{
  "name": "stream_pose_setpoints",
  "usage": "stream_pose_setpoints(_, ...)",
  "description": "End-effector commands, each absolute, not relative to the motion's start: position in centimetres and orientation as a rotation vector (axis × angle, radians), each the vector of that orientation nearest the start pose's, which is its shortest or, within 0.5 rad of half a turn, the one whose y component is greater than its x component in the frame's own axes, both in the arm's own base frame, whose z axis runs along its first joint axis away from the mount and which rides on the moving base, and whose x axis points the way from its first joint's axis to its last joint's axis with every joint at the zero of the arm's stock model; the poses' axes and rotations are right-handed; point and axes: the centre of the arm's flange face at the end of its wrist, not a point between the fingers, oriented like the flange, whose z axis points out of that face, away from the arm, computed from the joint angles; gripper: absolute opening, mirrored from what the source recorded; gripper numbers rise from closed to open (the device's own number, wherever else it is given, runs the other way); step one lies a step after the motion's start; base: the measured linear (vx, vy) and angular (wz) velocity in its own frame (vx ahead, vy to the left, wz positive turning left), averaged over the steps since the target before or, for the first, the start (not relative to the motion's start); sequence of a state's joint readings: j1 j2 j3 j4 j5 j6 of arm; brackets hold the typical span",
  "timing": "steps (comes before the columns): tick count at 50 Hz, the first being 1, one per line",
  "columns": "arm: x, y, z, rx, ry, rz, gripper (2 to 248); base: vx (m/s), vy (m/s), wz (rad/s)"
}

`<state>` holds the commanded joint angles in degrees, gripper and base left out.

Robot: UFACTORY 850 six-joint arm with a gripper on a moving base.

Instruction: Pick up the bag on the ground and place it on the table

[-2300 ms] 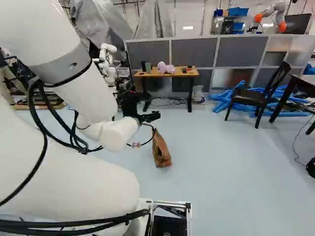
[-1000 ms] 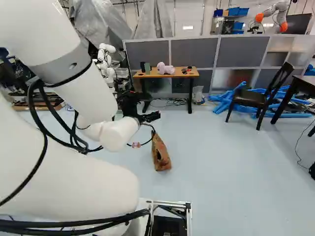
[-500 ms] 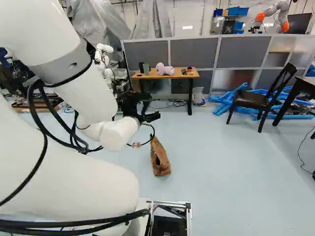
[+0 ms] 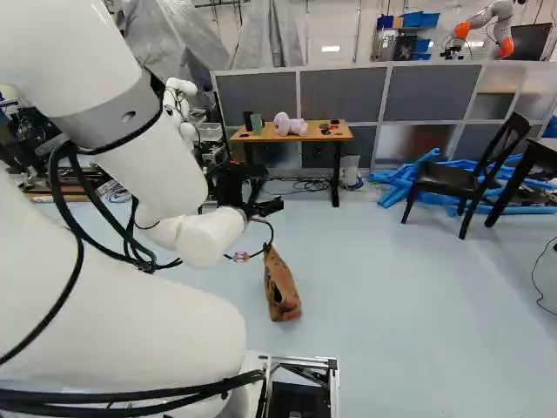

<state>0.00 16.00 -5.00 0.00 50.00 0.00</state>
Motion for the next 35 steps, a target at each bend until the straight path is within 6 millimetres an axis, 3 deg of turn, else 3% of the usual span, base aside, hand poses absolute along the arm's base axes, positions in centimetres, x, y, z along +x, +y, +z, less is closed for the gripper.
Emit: stream_pose_setpoints(35,27.03,0.0,36.56,-2.558,0.0,-1.824,247,0.095,0.001,-0.007)
